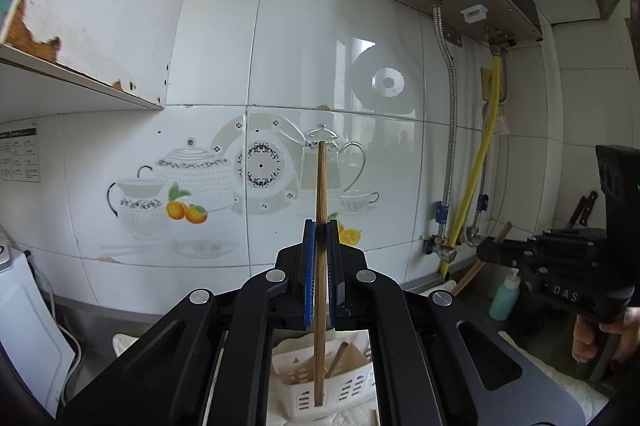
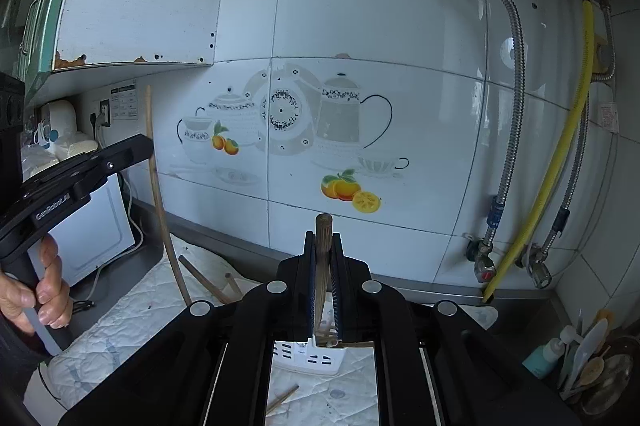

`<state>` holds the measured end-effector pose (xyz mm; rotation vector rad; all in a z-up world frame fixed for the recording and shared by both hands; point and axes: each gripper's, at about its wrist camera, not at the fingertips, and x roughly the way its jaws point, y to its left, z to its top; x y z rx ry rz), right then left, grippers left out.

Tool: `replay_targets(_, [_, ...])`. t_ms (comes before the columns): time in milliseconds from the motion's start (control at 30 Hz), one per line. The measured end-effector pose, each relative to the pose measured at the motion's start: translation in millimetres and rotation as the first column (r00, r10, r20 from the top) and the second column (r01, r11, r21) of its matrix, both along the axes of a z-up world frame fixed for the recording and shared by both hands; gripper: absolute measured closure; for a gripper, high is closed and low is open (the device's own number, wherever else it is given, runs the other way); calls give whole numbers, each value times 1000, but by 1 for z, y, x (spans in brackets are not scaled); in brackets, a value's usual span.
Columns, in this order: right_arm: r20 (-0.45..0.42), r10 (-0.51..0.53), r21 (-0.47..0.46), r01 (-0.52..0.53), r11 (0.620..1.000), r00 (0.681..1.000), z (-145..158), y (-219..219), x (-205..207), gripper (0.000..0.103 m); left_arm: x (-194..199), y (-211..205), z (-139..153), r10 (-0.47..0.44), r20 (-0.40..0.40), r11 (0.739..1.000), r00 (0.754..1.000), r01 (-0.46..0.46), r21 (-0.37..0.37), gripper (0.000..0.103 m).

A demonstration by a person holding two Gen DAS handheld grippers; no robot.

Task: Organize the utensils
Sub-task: 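Lift both held chopsticks up over the white holder, then insert the chopsticks into the holder and open both tools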

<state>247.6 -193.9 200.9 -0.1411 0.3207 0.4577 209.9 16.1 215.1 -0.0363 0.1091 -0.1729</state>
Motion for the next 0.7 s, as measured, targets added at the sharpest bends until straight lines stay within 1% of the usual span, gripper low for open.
replay_targets(267, [-28, 0, -5, -1, 1000, 1000, -16, 0, 27, 96, 43, -5, -11, -8, -10, 1000, 1000, 7, -16, 100])
replay_targets(400, [-39, 2, -13, -3, 1000, 999, -25, 2, 39, 96, 62, -6, -20, 6, -17, 1000, 1000, -6, -12, 100])
replay_targets(567, [-63, 3, -8, -3, 1000, 998, -36, 3, 51, 96, 79, -4, -41, 13, -68, 1000, 998, -14, -12, 100])
replay_targets(700, [-84, 1, -11, -2, 1000, 996, -44, 6, 58, 96, 87, -4, -57, -5, -117, 1000, 993, 4, -7, 99])
